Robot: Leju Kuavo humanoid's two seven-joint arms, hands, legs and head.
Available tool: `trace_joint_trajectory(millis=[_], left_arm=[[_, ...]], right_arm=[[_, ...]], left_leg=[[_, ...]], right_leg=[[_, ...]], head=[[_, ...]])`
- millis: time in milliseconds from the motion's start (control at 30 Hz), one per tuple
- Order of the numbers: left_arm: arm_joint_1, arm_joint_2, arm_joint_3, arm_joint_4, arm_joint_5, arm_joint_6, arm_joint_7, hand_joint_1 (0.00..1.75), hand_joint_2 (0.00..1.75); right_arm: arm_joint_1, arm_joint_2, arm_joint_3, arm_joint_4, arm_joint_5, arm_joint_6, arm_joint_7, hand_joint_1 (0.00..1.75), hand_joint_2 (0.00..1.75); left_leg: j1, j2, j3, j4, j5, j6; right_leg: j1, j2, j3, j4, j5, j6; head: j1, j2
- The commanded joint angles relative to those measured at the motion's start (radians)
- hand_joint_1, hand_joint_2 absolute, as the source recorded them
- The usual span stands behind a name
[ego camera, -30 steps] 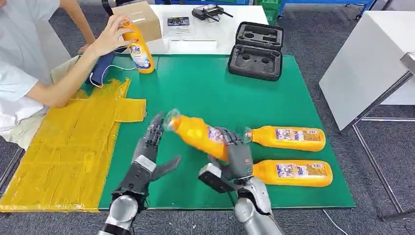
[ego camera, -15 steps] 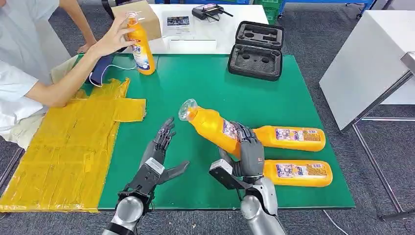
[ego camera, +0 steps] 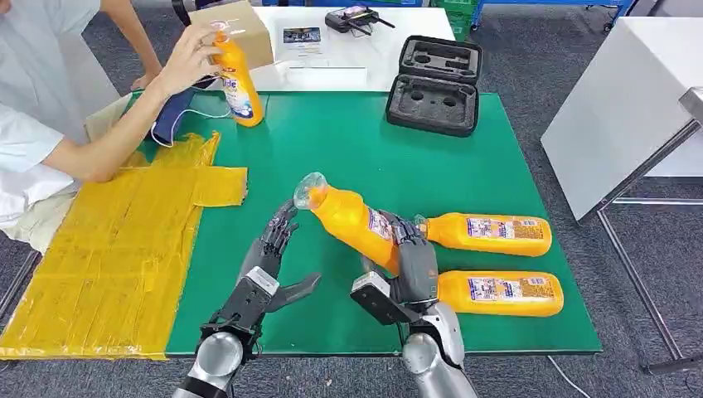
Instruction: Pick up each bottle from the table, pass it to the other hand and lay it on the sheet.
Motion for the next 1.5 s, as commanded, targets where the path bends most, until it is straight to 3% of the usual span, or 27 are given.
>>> trace_joint_trajectory(millis=[33,300,867,900,933,1500], left_arm=[[-0.046,0.022,-0.018,0.068,0.006,-0.011,0.007,0.0,1.75],[-0.071,0.016,-0.003,0.095,0.022,-0.019,0.008,0.0,1.75],[-0.098,0.004,0.062,0.143,0.084,-0.034,0.002,0.0,1.75],[-0.096,0.0,0.071,0.138,0.096,-0.034,-0.001,0.24,1.75],[-0.093,-0.002,0.08,0.127,0.111,-0.037,-0.005,1.75,1.75],[-0.08,-0.004,0.095,0.087,0.142,-0.04,-0.013,1.75,1.75]], right_arm=[[-0.014,-0.008,0.038,0.03,-0.051,0.09,-0.054,1.75,1.75],[-0.005,0.02,0.193,0.073,0.002,0.091,-0.076,1.75,1.75],[-0.013,0.003,0.204,0.103,-0.005,0.062,-0.069,1.75,1.75],[-0.013,0.004,0.204,0.105,-0.003,0.059,-0.068,1.75,1.75],[-0.014,0.004,0.204,0.111,-0.002,0.059,-0.067,1.75,1.75],[-0.017,0.004,0.2,0.127,0.009,0.048,-0.061,1.75,1.75]], left_leg=[[0.001,0.001,0.006,-0.001,-0.002,-0.002],[0.001,0.002,0.005,-0.001,-0.002,-0.002],[0.002,0.001,0.005,-0.001,-0.002,-0.002],[0.001,0.001,0.003,-0.001,-0.001,-0.002],[0.002,0.002,0.005,-0.001,-0.002,-0.002],[0.002,0.001,0.004,-0.001,-0.002,-0.002]], right_leg=[[0.001,0.002,0.006,-0.002,-0.002,-0.002],[0.001,0.002,0.005,-0.001,-0.002,-0.002],[0.002,0.002,0.006,-0.002,-0.002,-0.003],[0.001,0.001,0.004,-0.001,-0.001,-0.002],[0.002,0.002,0.006,-0.002,-0.002,-0.002],[0.002,0.001,0.004,-0.002,-0.002,-0.002]], head=[[0.0,0.0],[0.0,0.0],[0.0,0.0],[0.0,0.0],[0.0,0.0],[0.0,0.0]])
